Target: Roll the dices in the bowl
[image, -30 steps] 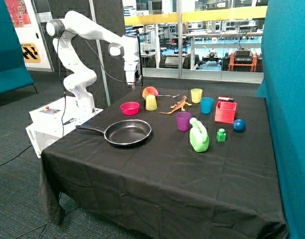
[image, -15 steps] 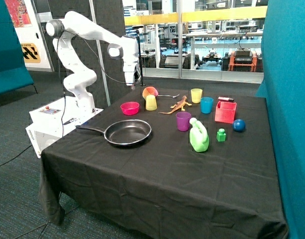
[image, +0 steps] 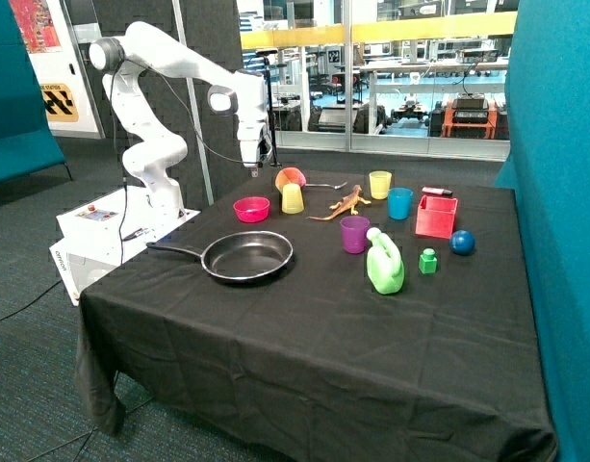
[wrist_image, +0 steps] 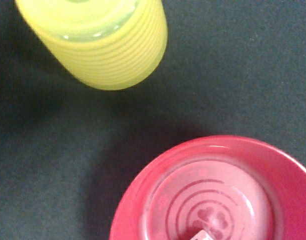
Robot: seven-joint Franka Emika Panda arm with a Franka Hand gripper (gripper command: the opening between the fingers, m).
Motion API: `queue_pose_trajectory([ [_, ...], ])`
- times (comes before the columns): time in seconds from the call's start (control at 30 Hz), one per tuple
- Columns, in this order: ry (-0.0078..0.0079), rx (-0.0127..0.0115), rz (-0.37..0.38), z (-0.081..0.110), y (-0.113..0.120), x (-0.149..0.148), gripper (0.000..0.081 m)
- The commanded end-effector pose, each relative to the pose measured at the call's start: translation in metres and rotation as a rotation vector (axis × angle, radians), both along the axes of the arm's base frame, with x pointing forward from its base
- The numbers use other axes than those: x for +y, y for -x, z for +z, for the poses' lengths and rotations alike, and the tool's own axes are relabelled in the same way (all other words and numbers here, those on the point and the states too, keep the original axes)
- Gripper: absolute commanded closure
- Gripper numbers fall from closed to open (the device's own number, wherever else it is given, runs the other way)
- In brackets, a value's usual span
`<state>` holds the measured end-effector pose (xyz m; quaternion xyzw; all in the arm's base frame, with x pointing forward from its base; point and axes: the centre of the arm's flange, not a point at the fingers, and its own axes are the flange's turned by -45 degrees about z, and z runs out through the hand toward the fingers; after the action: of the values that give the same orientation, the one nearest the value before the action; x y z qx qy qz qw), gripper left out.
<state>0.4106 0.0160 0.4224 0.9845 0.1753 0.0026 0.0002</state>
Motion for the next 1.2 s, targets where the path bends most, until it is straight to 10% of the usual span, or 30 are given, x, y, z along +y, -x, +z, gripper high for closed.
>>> queue_pose_trajectory([
  [0.0, 0.0006, 0.0052, -0.009, 0.000, -0.004, -0.010, 0.0070],
  [1.17, 0.0006, 0.0052, -0.002, 0.024, -0.037, -0.038, 0.0317],
])
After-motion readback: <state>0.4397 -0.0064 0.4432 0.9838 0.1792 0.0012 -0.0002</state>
